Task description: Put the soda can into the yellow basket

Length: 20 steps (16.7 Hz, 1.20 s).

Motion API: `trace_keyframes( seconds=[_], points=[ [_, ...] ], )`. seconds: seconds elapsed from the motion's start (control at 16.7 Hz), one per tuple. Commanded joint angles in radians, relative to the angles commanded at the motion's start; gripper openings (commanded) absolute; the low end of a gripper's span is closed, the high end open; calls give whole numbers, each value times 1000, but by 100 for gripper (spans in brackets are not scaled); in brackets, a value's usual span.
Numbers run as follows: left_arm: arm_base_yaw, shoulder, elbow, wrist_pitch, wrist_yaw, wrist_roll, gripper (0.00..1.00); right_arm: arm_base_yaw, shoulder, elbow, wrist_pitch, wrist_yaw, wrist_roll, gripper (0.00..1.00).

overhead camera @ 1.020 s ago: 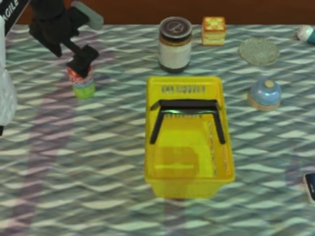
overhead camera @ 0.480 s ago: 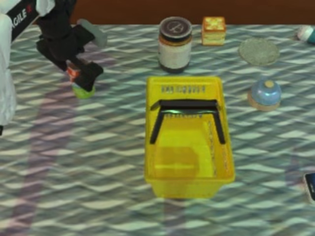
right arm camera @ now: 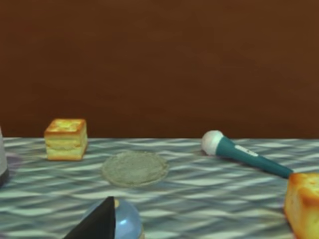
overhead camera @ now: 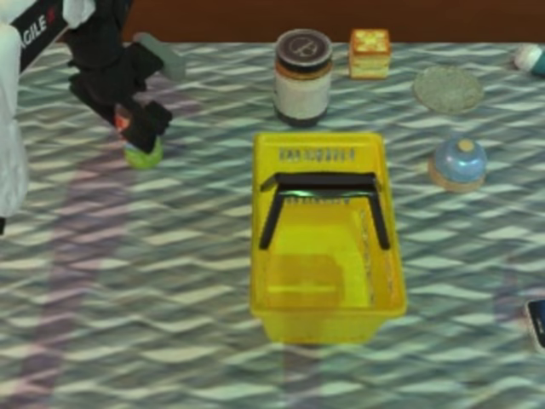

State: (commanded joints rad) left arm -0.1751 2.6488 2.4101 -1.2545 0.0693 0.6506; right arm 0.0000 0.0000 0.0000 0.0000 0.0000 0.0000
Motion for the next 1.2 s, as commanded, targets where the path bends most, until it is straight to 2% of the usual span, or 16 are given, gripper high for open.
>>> trace_keyframes(
  seconds=[0.42,1.02,1.2],
  points=[
    [0,0,0,0,0,0,2,0,0,0,0,0,0,100],
    [4,0,0,0,-1,2,0,0,0,0,0,0,0,100],
    [-3,-15,-36,60,38,-15,0,0,0,0,0,0,0,100]
  ],
)
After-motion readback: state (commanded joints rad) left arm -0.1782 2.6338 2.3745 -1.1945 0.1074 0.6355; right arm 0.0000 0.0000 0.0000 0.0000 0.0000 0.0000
